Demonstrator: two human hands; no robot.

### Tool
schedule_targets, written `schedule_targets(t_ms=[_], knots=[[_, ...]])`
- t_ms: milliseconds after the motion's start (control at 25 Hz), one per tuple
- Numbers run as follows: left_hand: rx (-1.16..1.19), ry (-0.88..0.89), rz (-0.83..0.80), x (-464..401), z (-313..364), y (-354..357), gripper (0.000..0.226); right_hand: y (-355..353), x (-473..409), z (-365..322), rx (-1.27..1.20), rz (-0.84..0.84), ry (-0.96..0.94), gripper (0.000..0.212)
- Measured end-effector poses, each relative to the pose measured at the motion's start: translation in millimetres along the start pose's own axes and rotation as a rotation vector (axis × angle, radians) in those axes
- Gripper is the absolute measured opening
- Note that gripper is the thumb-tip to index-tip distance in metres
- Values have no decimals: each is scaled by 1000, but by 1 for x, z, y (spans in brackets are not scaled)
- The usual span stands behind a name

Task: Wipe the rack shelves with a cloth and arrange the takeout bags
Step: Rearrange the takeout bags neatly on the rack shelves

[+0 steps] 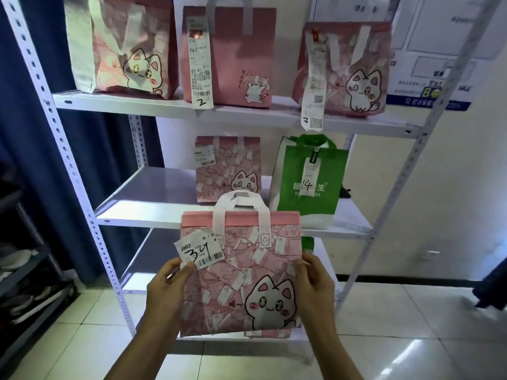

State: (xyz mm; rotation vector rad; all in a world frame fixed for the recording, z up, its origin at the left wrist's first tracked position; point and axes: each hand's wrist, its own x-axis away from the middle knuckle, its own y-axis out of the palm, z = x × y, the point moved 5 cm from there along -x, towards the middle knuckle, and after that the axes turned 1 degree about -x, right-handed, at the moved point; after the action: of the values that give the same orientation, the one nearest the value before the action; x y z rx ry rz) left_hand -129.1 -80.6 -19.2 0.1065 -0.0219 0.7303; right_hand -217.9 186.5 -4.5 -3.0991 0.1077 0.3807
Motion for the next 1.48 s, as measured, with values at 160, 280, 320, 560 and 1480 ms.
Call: schedule_targets(t_ms=[160, 280, 320, 560, 1480], knots=[[24, -10, 30, -16, -2, 1, 9, -8, -44, 6, -30, 49, 1, 18], [29, -24, 32, -36, -7, 6, 4, -23, -96, 18, -72, 148, 30, 20], [40, -32, 33, -42, -9, 8, 2, -30, -113, 23, -65, 182, 43, 20], [72, -43, 40, -76, -9, 25, 12, -55, -233, 45, 72, 335, 84, 22], [108, -108, 86, -130, -32, -21, 12, -46, -233, 55, -23, 539, 42, 15]])
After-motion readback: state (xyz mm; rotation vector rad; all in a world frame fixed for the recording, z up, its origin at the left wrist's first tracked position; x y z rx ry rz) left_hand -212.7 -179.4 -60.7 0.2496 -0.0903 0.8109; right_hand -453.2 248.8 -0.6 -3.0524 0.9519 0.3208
